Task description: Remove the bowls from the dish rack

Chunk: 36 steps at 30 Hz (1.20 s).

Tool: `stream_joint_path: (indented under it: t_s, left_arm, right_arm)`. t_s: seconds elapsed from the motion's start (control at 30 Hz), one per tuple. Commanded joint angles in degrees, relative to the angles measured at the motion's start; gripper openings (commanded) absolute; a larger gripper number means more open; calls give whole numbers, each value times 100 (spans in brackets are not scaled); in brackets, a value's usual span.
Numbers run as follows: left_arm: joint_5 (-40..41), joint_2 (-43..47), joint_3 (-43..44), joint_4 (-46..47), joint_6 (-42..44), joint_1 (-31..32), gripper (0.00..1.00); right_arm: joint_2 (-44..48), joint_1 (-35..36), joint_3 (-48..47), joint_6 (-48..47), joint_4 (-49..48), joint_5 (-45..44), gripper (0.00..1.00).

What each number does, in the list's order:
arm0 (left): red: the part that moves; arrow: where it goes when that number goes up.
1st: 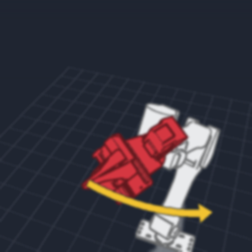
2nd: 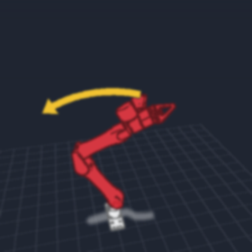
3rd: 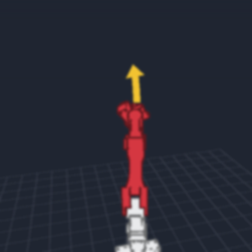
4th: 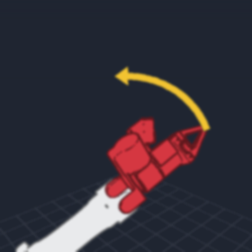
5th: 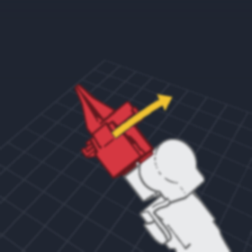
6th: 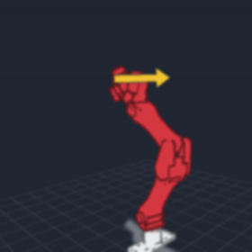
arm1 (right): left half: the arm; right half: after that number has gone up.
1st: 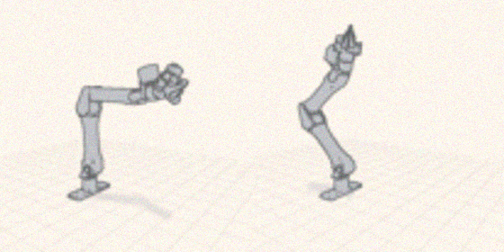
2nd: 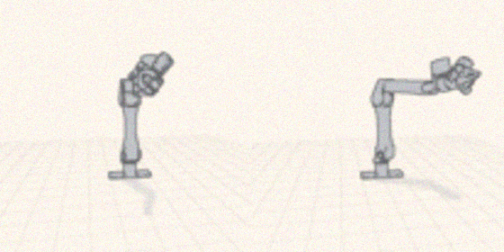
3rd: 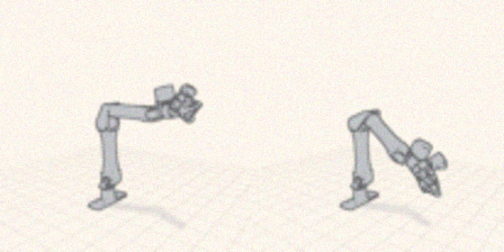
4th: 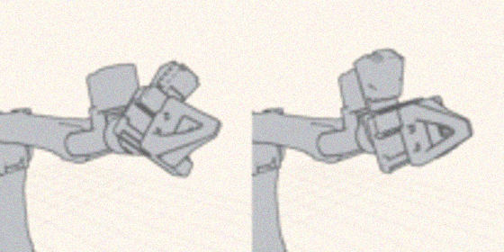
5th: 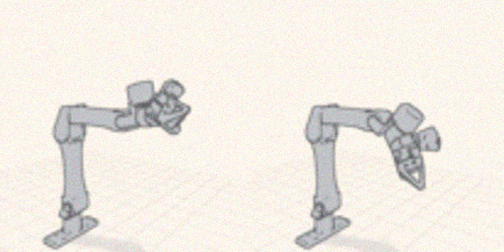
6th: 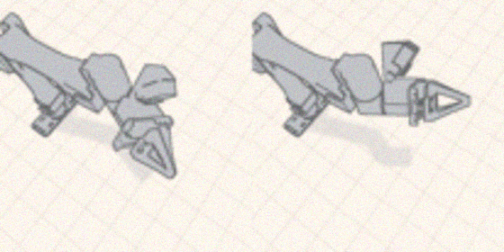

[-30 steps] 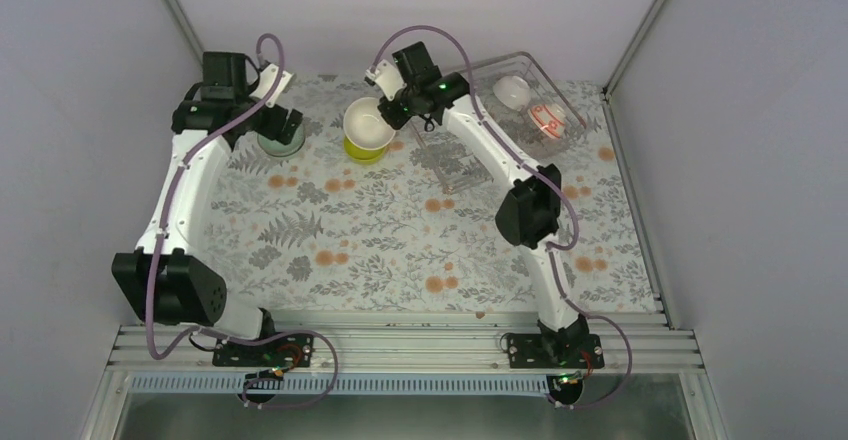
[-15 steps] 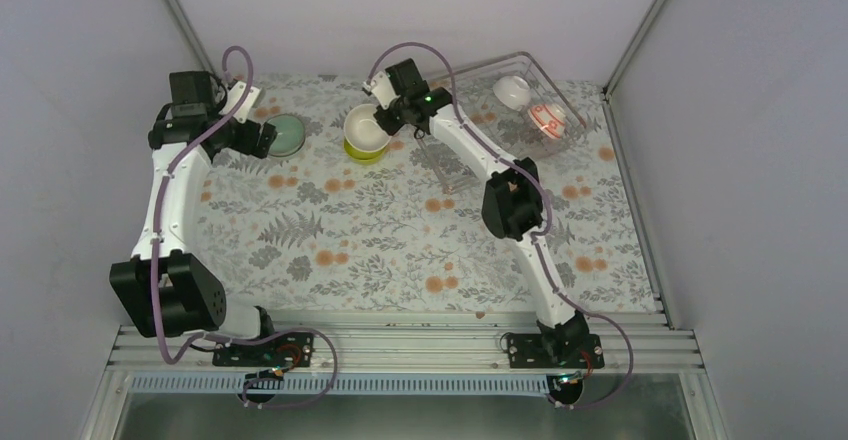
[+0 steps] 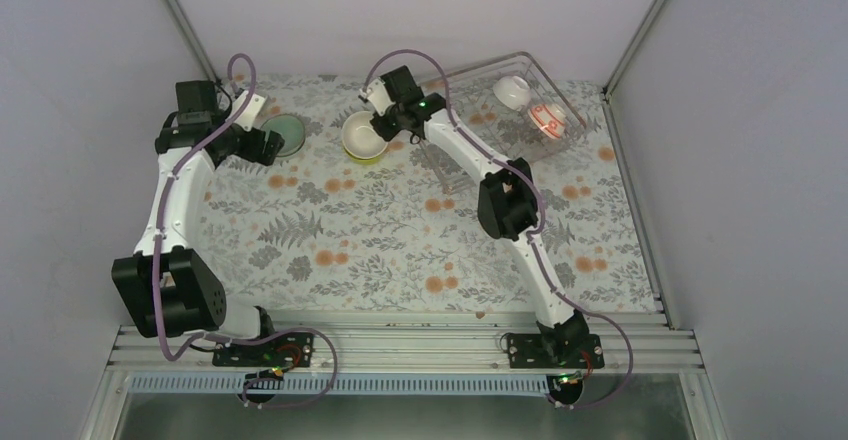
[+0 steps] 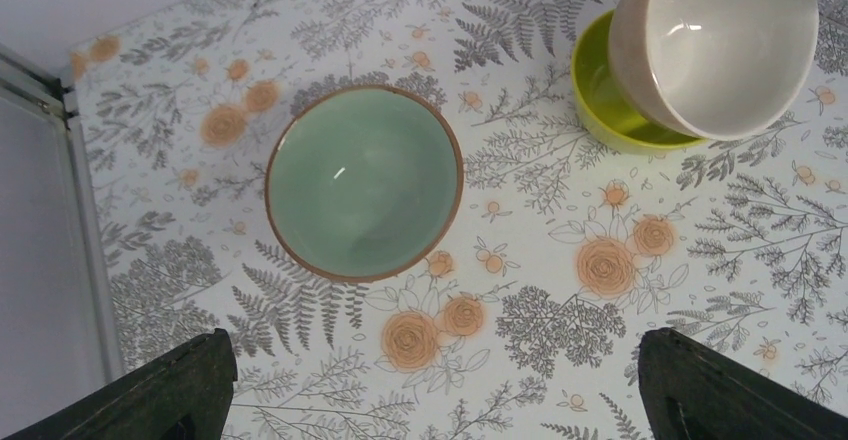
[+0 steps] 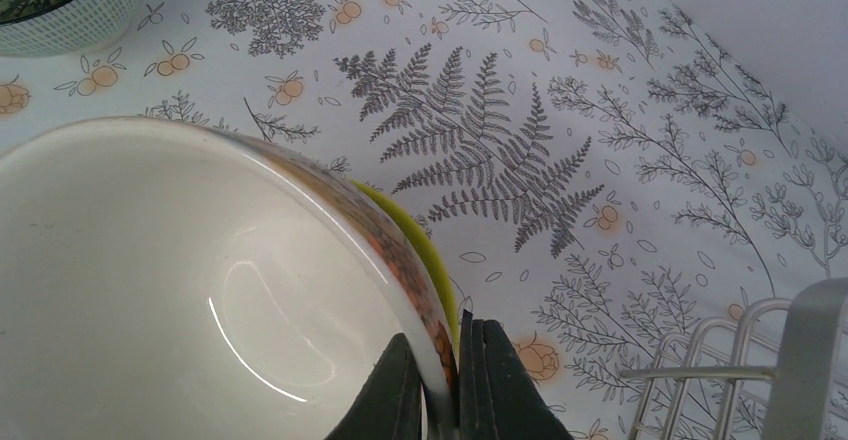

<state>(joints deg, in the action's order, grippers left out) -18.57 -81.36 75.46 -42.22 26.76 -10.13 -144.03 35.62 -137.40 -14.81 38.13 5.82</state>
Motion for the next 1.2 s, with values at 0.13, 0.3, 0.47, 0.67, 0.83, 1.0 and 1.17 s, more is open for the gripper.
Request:
stream_joint_path:
  t_s: [0.13,0.3,0.47,0.67,0.83,1.0,1.17]
  left_arm:
    - [-288,-14,-243,201,61,-63,100]
    - [-324,-5,-322,211,106,-77,100]
    - [-377,-49,-385,229,106,-76,100]
    - [-503,-87,-445,283,41,-82,100]
    - [-569,-69,-512,300,-8,-83,100]
    - [-574,56,-433,370,-89,-76,100]
    - [-463,-95,46,365,-140,220,100]
  right_arm:
    - [-103,164,-124,94,-358,23,2]
    - [-155,183,-150,75,-362,-64,3]
    - [-123,184,-83,-3,-346,-200,14]
    - [67,185,70,-108,-427,-459,49]
    - [387,184,254,-199,-496,-562,59]
    - [772,172,403,-256,-343,-867,66]
    - [2114,-62,1545,-355,-801,-976,71]
